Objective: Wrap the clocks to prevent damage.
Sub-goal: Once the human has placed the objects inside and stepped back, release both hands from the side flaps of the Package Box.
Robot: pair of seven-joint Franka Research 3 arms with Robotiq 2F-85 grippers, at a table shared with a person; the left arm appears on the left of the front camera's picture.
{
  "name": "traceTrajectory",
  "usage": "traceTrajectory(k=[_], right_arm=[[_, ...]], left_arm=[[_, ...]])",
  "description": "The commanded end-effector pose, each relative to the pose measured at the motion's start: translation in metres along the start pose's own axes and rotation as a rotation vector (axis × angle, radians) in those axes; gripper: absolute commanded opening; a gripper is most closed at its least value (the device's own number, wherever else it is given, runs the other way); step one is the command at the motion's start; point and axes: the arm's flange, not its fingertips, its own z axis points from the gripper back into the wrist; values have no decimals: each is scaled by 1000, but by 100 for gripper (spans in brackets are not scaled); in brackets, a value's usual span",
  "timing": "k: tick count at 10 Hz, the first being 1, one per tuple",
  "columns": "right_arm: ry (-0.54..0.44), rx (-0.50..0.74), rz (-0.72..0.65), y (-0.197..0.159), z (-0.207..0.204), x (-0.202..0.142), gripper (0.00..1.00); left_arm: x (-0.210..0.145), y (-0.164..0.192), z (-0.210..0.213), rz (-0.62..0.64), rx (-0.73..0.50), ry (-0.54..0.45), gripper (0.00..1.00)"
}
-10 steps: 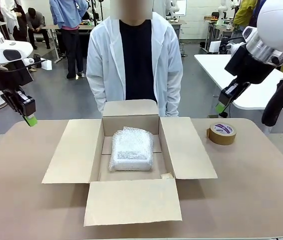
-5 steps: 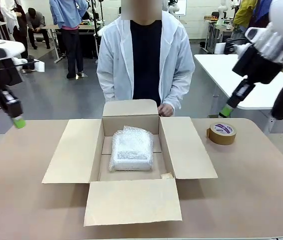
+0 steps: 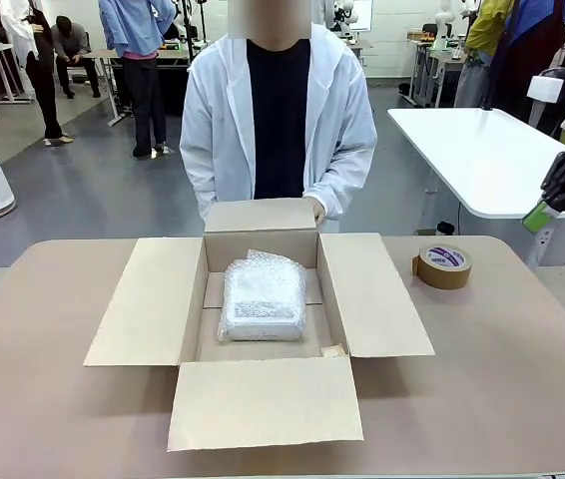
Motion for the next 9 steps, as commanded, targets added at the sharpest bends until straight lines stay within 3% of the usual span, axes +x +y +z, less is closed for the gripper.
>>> traceTrajectory(k=[1,5,6,7,9], right_arm=[[24,27,26,8,-2,6,1],[24,12,9,5,-3,6,1],[-138,130,90,-4,-12,-9,1],[-268,192,157,-13,-18,-28,1],[-577,171,230,-33,-26,-69,1]], left_arm=[[13,-6,-4,46,-6,7,0],[12,-5,-3,23,-1,16,0],[-2,17,-5,-103,-99,-99,0],[-16,30,-5,-212,-103,-201,0],[-50,54,-6,-357,-105,-451,0]])
